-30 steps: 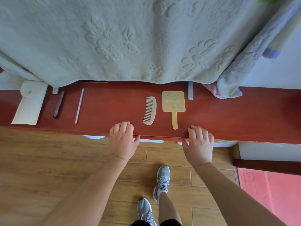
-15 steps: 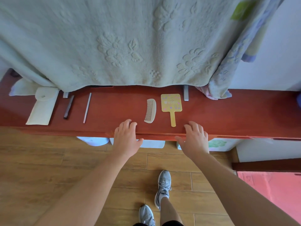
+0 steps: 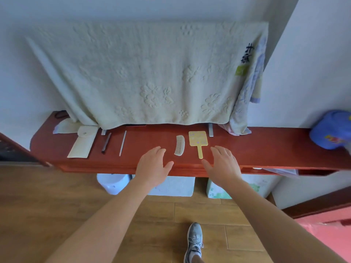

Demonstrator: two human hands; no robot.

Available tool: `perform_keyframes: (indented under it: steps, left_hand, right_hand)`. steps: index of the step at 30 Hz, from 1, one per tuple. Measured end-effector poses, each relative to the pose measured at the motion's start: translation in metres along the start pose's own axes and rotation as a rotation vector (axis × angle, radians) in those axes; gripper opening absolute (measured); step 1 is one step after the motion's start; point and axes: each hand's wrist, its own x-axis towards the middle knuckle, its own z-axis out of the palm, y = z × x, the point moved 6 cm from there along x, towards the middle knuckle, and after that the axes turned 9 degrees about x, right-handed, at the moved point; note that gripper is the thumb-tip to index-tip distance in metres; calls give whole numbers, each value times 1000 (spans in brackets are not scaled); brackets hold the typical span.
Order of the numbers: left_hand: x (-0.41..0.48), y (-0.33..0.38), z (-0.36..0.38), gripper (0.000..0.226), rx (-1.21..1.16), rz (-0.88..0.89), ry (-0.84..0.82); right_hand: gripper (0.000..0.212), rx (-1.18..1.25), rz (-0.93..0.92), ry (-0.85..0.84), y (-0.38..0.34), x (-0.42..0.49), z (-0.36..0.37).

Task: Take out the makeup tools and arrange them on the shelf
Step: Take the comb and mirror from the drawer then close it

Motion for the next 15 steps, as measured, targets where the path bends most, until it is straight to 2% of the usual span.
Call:
perform_keyframes:
  steps: [6, 15]
  left_hand:
    - [-28, 18, -57, 55, -19, 35, 64]
    - [-57, 45, -102, 53, -17, 59, 107]
  right_hand:
    - [51, 22, -21, 29, -27, -34, -48]
    - [39, -16, -37, 72, -34, -65, -100]
